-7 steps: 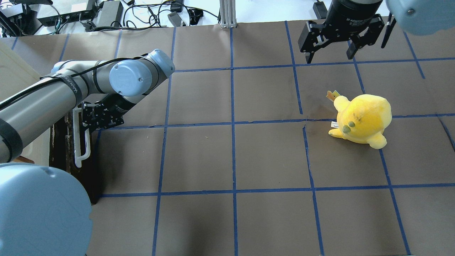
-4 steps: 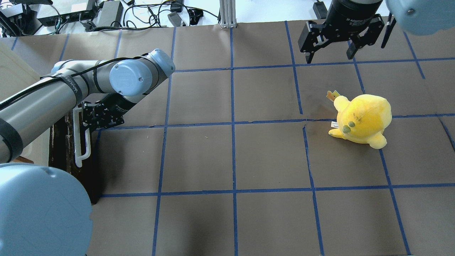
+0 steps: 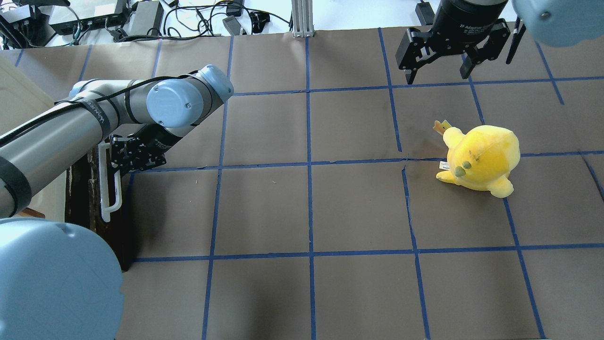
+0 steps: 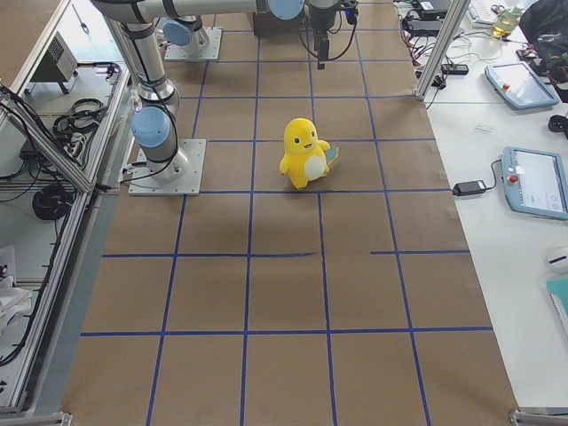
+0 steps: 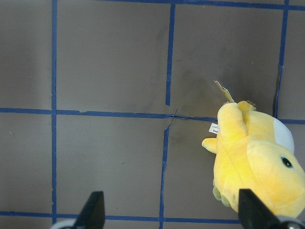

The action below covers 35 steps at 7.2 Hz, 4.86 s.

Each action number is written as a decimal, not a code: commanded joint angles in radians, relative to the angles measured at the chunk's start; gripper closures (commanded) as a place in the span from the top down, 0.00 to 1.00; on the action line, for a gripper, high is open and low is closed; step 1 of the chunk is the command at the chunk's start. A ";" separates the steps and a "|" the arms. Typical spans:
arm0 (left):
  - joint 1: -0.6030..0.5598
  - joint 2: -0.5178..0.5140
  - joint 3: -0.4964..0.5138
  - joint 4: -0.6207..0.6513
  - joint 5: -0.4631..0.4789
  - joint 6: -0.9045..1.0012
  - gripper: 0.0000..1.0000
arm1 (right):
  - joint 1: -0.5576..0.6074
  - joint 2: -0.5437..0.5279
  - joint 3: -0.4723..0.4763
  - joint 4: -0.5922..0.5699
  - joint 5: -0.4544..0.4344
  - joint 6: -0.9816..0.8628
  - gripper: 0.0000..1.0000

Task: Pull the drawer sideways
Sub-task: 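Keep pulling the drawer open along its track with the left gripper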

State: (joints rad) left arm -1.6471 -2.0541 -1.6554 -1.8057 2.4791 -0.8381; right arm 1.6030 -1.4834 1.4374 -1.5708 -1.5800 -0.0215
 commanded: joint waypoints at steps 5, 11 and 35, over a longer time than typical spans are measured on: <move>-0.008 -0.001 0.009 0.005 -0.023 0.001 0.16 | 0.000 0.000 0.000 0.000 0.000 0.000 1.00; -0.011 -0.003 0.017 0.020 -0.037 0.002 0.16 | 0.000 0.000 0.000 0.000 0.000 0.000 1.00; -0.042 -0.005 0.071 0.020 -0.103 0.051 0.11 | 0.000 0.000 0.000 0.000 0.000 0.000 1.00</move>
State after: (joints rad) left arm -1.6888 -2.0583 -1.5846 -1.7856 2.3763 -0.7869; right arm 1.6030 -1.4834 1.4374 -1.5708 -1.5800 -0.0215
